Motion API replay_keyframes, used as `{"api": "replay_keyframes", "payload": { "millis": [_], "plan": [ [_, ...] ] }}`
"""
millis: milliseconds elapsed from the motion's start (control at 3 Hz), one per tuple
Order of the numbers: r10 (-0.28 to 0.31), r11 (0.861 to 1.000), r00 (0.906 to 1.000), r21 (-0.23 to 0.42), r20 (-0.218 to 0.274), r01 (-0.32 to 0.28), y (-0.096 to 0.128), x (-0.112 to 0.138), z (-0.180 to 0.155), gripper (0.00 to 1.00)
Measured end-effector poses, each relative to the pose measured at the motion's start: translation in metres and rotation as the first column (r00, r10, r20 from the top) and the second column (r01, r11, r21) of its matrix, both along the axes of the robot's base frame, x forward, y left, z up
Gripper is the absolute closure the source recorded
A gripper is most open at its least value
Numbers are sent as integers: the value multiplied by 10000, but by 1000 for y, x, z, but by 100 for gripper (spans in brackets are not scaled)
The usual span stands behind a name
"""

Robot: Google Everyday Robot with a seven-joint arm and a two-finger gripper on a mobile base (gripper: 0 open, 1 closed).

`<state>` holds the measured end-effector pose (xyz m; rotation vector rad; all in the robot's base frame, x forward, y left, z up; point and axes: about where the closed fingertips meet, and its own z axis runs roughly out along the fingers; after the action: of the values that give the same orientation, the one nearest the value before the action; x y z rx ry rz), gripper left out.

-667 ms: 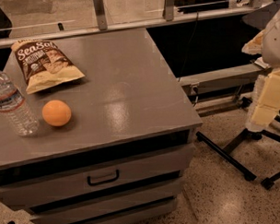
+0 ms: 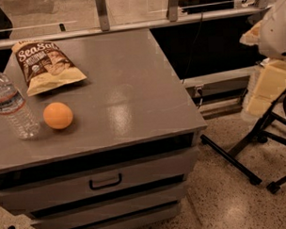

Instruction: Pick brown chip bag

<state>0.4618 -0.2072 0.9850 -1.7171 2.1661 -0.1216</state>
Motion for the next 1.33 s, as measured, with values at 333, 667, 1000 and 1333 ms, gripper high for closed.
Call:
{"api": "replay_keyframes", "payload": {
  "millis": [333, 667, 1000, 1333],
  "plan": [
    [415, 9988, 9960, 245, 789, -435, 29, 72, 2, 0],
    [806, 9936, 9839, 661, 1592, -920, 67, 162, -3, 0],
    [832, 9777, 9612, 1649, 2630, -1297, 121, 268, -19, 0],
    [804, 9459, 9578, 2819, 2758, -1606, 180, 338, -52, 0]
  ]
}}
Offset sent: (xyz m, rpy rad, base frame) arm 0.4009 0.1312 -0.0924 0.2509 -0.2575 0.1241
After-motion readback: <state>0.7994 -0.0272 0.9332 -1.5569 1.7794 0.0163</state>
